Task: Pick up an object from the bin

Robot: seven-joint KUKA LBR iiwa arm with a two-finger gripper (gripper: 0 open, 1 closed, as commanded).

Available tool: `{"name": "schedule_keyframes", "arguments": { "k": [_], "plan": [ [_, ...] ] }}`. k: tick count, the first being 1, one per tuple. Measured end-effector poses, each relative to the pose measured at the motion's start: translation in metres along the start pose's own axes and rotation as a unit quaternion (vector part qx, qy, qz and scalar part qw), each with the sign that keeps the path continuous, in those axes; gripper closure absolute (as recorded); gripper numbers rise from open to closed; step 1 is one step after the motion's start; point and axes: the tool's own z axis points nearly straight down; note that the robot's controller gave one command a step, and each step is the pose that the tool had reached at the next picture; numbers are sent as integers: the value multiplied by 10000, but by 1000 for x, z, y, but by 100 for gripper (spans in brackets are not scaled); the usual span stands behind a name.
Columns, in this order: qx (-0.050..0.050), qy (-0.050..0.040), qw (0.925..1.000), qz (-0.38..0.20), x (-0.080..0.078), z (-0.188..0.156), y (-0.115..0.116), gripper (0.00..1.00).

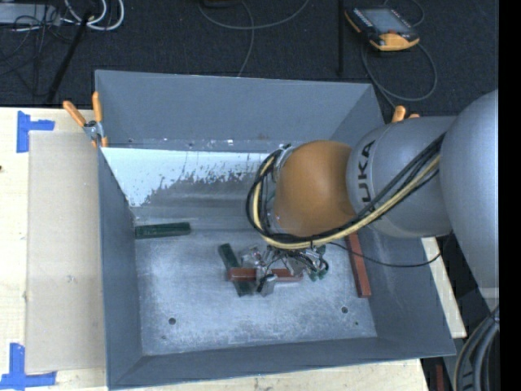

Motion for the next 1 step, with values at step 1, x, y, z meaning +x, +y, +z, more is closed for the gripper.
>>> {"name": "schedule_keyframes", "arguments": {
  "k": [1],
  "plan": [
    [17,-13,9858,-1679,8,-45,-46,100]
  ]
}}
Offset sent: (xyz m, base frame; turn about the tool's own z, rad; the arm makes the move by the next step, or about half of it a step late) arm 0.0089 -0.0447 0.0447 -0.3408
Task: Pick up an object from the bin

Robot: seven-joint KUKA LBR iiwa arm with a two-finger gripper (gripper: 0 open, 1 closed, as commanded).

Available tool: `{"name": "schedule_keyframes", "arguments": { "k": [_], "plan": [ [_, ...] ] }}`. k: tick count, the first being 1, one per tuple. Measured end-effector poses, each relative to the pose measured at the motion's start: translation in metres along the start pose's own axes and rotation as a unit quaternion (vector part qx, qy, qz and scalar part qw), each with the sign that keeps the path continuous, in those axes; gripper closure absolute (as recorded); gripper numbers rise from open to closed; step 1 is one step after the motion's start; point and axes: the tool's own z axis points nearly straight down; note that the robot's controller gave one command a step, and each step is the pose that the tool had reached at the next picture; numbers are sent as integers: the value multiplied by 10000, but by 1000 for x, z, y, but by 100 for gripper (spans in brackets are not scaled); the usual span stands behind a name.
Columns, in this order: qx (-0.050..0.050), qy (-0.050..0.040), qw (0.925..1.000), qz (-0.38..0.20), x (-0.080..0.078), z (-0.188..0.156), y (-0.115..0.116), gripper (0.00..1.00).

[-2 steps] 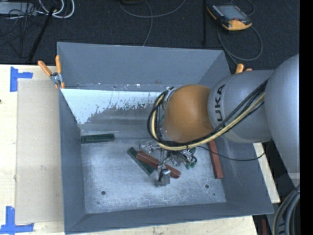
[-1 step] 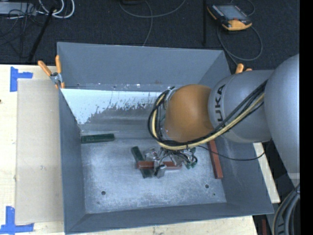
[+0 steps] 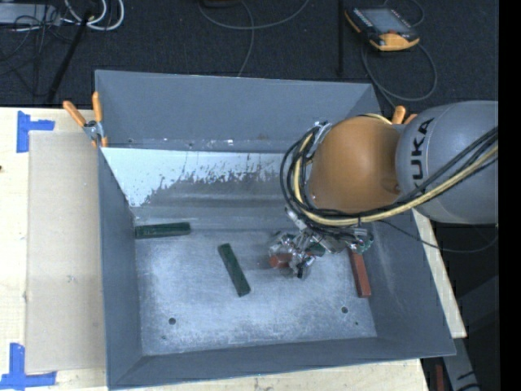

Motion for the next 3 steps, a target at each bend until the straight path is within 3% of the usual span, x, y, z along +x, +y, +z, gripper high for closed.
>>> {"name": "schedule_keyframes", "arguments": {
  "k": [1,2,3],
  "plan": [
    [-9,4,10000,-66,4,-1,-22,100],
    [-20,7,10000,-54,5,-1,-21,0],
    [-45,23,9736,-2284,42,47,17,0]
  ]
}}
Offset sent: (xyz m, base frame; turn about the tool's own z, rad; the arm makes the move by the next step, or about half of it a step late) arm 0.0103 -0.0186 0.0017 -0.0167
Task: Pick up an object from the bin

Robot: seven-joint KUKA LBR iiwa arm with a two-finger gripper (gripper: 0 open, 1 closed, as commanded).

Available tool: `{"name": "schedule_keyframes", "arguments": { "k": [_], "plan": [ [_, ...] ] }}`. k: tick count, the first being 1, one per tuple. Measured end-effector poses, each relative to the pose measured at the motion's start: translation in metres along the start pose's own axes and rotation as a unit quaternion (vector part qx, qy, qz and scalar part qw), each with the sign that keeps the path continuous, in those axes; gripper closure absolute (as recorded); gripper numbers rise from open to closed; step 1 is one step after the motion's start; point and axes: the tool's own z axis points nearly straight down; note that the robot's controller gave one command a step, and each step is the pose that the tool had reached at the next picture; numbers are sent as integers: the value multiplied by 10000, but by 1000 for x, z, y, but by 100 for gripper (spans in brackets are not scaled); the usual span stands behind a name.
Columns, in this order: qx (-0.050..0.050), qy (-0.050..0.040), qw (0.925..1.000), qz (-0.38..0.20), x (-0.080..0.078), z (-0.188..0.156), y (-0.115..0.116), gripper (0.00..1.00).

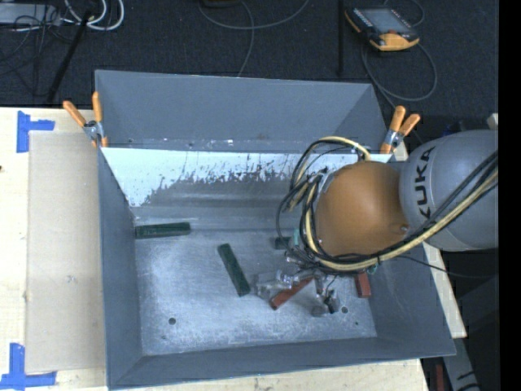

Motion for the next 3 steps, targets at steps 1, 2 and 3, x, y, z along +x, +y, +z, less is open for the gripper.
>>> {"name": "schedule_keyframes", "arguments": {
  "k": [1,2,3],
  "plan": [
    [14,-9,10000,26,0,-1,-1,100],
    [64,-30,9999,81,-17,-167,7,100],
    [23,-15,9999,98,-15,-163,8,0]
  ]
}}
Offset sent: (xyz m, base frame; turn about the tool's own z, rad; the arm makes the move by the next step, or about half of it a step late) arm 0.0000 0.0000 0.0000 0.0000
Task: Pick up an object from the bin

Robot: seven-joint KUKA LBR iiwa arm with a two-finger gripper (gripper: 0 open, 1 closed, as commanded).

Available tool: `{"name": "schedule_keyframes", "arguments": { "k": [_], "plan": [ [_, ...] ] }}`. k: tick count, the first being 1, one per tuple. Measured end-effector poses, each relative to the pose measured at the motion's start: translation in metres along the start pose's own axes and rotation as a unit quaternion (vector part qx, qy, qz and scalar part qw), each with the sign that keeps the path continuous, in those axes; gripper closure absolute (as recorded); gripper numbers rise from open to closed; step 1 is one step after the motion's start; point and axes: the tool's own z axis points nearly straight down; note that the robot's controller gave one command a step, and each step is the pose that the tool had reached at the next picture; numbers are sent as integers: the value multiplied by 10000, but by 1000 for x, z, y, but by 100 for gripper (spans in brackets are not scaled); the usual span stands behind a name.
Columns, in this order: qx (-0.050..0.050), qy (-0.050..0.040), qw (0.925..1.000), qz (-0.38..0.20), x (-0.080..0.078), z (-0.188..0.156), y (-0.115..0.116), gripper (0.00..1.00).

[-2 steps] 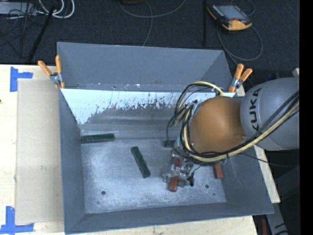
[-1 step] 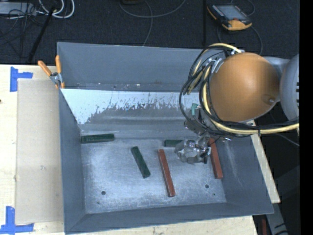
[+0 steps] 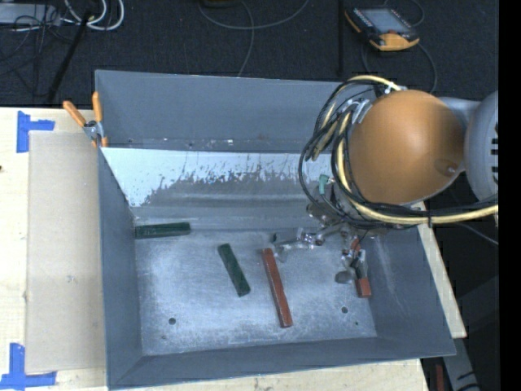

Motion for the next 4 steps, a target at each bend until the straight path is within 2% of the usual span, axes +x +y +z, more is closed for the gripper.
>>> {"name": "schedule_keyframes", "arguments": {
  "k": [1,2,3,4],
  "plan": [
    [-18,-10,9986,-526,-86,75,-26,0],
    [-27,12,9478,-3190,-65,154,4,0],
    [-7,8,9113,-4118,-38,162,-44,0],
    [-15,-4,9116,-4110,-40,162,-43,100]
  ]
}}
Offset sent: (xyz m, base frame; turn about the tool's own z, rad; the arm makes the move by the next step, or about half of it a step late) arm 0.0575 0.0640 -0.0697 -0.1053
